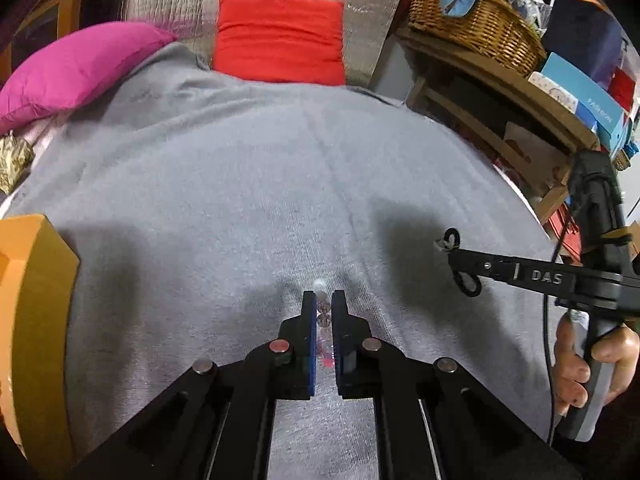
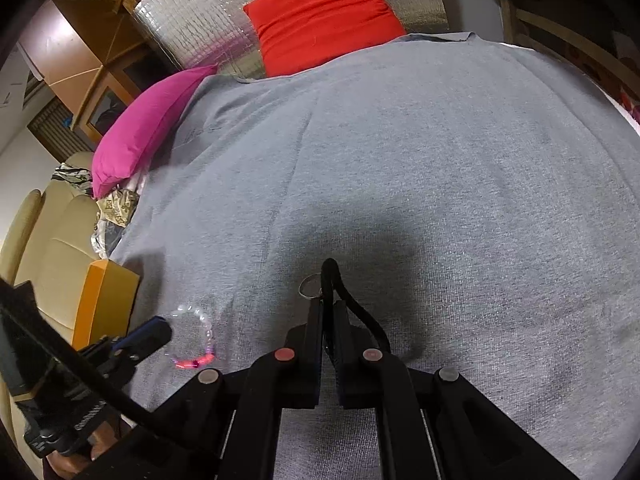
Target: Organize jewelry
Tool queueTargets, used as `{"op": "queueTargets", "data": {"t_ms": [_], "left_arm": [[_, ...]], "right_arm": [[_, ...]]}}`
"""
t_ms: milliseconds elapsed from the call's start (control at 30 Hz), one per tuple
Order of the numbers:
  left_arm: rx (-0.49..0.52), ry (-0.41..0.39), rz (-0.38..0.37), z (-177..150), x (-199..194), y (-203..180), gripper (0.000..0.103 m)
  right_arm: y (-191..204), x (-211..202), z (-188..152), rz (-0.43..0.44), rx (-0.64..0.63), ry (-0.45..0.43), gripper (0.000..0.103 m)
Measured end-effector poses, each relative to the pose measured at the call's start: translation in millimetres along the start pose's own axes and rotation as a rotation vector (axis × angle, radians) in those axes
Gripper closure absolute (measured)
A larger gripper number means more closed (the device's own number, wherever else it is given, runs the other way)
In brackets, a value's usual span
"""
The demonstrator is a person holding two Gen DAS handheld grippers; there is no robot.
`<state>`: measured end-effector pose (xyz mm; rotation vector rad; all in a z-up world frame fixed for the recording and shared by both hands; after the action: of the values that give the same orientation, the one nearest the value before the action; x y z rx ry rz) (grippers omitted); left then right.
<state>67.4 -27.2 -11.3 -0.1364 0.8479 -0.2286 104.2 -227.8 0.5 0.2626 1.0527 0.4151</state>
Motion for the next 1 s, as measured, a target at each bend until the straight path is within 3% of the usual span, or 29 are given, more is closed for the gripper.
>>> {"op": "queueTargets", "data": {"t_ms": [133, 467, 700, 767, 933, 1000], "left_arm": [[-0.014, 0.012, 0.003, -3.3, 1.2, 4.4, 0.096], [-0.025, 0.127, 0.033, -28.1, 26.8, 14.2, 0.096], [-0.036, 0.152, 0.043, -33.9, 33.3, 16.0, 0.094], [-0.037, 0.154, 0.036, -33.6, 33.6, 14.7, 0.088], [-0.024, 0.148, 0.061, -30.6, 32.7, 14.0, 0.057], [-0.022, 0.146, 0.065, -30.0, 33.2, 13.6, 0.054]], "right_arm": [[3.1, 2.1, -0.8, 0.001, -0.004, 0.004, 0.097], [3.4, 5.5, -3.1, -0.006, -0.011, 0.009, 0.097], [2.6, 4.7, -2.1, -0.004, -0.009, 0.006, 0.097], [2.1, 4.5, -2.2, -0.005, -0.011, 0.006, 0.097], [0.0, 5.3, -2.1, -0.006, -0.007, 0.009, 0.097], [0.5, 5.4, -2.6, -0.009, -0.010, 0.008, 0.097]]}}
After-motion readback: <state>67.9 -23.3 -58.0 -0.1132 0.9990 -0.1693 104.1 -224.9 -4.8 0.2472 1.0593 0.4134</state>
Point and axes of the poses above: each gripper's, at about its wrist camera, not at the fingertips, and x roughly the way its jaws point, y to its left, z to its top, the point moved 10 cm from there along x, roughly the way its jaws point, and after that the axes turned 1 degree about -y, right-handed, at the moved point
